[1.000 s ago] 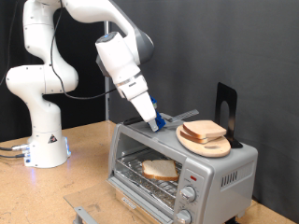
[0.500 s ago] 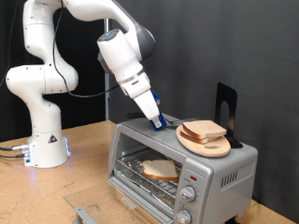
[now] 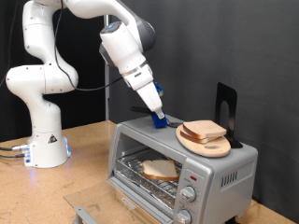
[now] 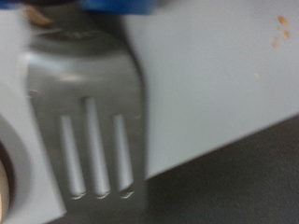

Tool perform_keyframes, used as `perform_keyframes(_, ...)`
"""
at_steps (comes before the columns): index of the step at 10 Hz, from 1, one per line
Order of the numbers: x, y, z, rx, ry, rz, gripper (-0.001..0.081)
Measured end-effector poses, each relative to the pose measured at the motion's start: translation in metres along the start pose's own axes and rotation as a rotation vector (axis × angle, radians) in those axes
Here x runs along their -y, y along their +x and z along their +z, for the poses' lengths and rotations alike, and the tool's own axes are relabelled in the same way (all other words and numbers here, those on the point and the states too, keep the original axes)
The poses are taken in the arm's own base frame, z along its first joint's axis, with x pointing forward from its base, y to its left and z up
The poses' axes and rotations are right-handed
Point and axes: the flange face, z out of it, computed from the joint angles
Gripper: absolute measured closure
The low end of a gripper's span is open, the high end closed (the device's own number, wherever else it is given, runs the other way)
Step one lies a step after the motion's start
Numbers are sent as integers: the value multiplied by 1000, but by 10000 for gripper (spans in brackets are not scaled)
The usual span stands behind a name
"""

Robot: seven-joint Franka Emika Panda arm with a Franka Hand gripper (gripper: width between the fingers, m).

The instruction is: Make a piece of toast with the oven

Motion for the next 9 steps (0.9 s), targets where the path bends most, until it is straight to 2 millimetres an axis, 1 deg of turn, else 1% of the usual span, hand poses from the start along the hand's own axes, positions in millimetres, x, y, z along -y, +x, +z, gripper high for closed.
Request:
perform_keyframes(3,8,3,-7,1,12,10,-2)
perform_keyframes(5,15,9,-13,8,35,32,-2)
perform_keyframes(7,19,16,-24,20,63,49,-2)
perform_keyframes(9,18,19,-38,114,57,44,-2)
